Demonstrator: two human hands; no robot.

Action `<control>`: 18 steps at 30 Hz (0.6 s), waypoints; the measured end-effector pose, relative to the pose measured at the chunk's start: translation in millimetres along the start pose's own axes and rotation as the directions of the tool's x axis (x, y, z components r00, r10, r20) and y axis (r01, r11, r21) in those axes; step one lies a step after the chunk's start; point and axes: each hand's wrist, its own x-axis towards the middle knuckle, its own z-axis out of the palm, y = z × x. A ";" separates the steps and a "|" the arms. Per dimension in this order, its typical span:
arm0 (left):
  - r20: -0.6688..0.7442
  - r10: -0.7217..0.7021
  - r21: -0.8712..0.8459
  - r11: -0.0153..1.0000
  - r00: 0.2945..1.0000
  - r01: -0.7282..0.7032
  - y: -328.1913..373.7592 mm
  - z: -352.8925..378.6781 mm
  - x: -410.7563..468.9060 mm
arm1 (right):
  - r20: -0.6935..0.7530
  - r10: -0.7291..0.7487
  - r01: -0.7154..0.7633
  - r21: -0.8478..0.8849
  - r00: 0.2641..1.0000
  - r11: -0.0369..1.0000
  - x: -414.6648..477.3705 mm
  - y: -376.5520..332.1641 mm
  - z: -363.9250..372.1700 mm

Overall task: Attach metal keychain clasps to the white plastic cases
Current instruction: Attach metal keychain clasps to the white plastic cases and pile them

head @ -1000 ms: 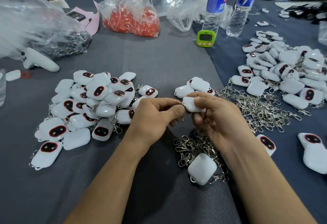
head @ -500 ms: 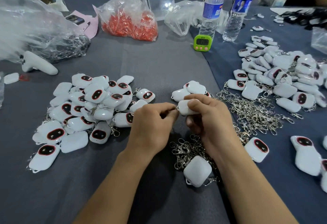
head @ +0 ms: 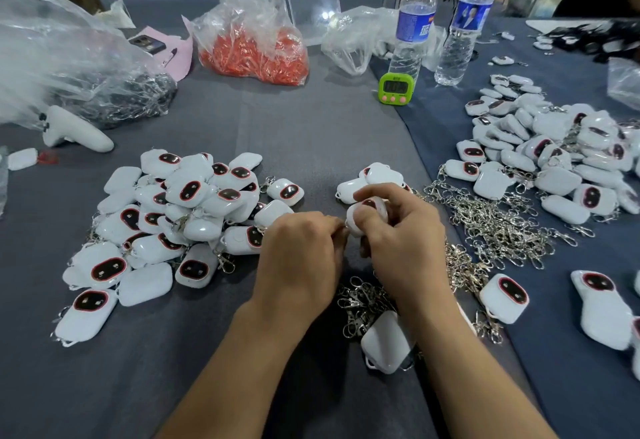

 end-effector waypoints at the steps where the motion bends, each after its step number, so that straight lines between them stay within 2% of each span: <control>1: -0.006 -0.031 -0.029 0.999 0.999 0.031 1.2 0.4 -0.3 | -0.003 0.012 -0.012 0.036 1.000 0.999 -0.1 -0.4 0.6; 3: 0.013 -0.159 -0.259 0.953 0.987 0.157 2.9 0.1 1.6 | 0.036 0.140 -0.145 0.279 0.989 0.949 2.4 -4.2 -0.7; 5: 0.138 -0.291 -0.522 0.791 0.947 0.320 2.5 1.4 5.9 | 0.142 0.288 -0.321 0.488 0.947 0.812 5.5 -9.5 -3.6; 8: 0.332 -0.333 -0.699 0.542 0.882 0.467 4.1 2.8 10.2 | 0.254 0.366 -0.444 0.577 0.895 0.685 7.3 -8.8 -7.0; 10: 0.351 -0.336 -0.746 0.464 0.874 0.478 4.8 0.6 11.3 | 0.271 0.365 -0.454 0.587 0.891 0.671 6.2 -8.3 -6.9; 11: 0.310 -0.343 -0.740 0.498 0.887 0.452 4.1 -0.5 11.2 | 0.265 0.357 -0.444 0.583 0.896 0.680 6.0 -8.1 -7.0; 12: 0.238 -0.329 -0.681 0.615 0.914 0.398 2.9 -1.5 10.1 | 0.238 0.335 -0.411 0.558 0.912 0.721 5.5 -8.1 -6.8; 13: 0.154 -0.272 -0.543 0.780 0.950 0.312 1.9 -1.6 7.7 | 0.181 0.283 -0.335 0.479 0.942 0.811 3.9 -7.3 -6.4; 14: 0.089 -0.186 -0.335 0.920 0.978 0.205 1.8 -1.0 4.8 | 0.105 0.187 -0.211 0.318 0.977 0.924 1.9 -5.6 -5.5; 15: 0.049 -0.096 -0.116 0.988 0.994 0.102 2.9 -0.7 2.6 | 0.033 0.064 -0.067 0.097 0.997 0.993 0.2 -3.0 -3.7; 16: 0.034 -0.034 0.030 0.999 0.999 0.033 4.0 0.1 0.8 | 0.000 -0.056 0.056 -0.104 0.998 0.993 -2.3 -0.3 -1.8; 17: 0.031 0.005 0.096 0.995 1.000 -0.008 4.8 0.4 -0.3 | 0.001 -0.143 0.139 -0.220 0.990 0.965 -5.1 0.4 0.5; 18: 0.024 0.023 0.111 0.994 0.999 -0.025 4.0 1.6 -0.8 | 0.005 -0.179 0.175 -0.249 0.984 0.953 -6.9 0.4 2.1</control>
